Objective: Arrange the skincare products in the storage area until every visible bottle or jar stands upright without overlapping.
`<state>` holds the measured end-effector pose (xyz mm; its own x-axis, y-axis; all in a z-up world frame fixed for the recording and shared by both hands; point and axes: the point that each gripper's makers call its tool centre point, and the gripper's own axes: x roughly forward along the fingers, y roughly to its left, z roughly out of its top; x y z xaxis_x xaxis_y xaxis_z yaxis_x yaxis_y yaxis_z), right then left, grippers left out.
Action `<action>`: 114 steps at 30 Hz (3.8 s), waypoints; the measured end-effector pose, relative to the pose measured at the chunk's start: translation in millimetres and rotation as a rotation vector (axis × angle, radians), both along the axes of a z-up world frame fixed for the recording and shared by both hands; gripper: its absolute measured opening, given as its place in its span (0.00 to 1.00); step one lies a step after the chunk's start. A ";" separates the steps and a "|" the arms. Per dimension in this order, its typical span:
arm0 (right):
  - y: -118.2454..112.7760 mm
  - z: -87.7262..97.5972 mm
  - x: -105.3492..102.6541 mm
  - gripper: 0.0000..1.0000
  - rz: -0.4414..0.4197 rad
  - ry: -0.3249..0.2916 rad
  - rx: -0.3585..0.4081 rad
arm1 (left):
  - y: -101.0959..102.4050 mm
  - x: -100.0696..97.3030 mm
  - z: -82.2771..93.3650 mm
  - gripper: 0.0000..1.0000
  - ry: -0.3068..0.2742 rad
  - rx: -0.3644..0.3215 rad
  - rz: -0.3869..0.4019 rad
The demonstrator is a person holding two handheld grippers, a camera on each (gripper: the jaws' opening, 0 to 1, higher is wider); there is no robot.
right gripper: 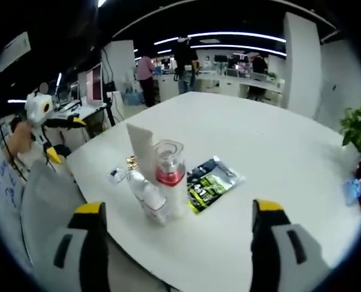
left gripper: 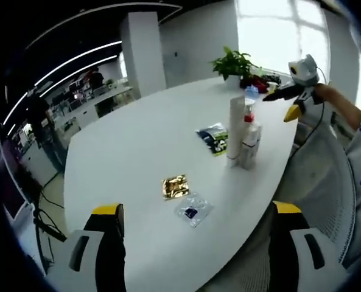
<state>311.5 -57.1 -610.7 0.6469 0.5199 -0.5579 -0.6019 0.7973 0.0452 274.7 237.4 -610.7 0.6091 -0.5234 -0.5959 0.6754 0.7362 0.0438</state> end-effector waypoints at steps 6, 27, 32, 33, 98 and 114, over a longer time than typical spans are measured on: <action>-8.5 -11.9 13.1 0.97 -0.032 0.044 0.027 | -3.1 -0.2 0.5 0.97 0.024 -0.031 0.010; -30.4 -55.1 49.2 0.59 -0.090 0.172 0.039 | 3.5 5.0 -4.4 0.97 0.039 -0.020 0.044; -29.1 -63.4 57.0 0.51 -0.095 0.200 0.037 | 5.5 7.2 -6.1 0.97 0.046 -0.015 0.051; -28.2 -64.3 58.8 0.50 -0.090 0.201 0.033 | 5.8 7.3 -6.8 0.97 0.049 -0.013 0.051; 4.1 -138.3 119.9 0.07 -0.166 0.376 0.136 | -52.9 76.6 -46.5 0.56 0.179 -0.022 -0.138; 35.3 -134.2 127.4 0.04 -0.084 0.379 0.138 | -92.6 124.9 -76.4 0.38 0.248 -0.103 -0.104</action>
<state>439.0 -21.9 -744.8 0.4525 0.5607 -0.6934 -0.4550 0.8139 0.3613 399.6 144.8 -687.1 0.3913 -0.6405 -0.6608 0.7280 0.6547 -0.2035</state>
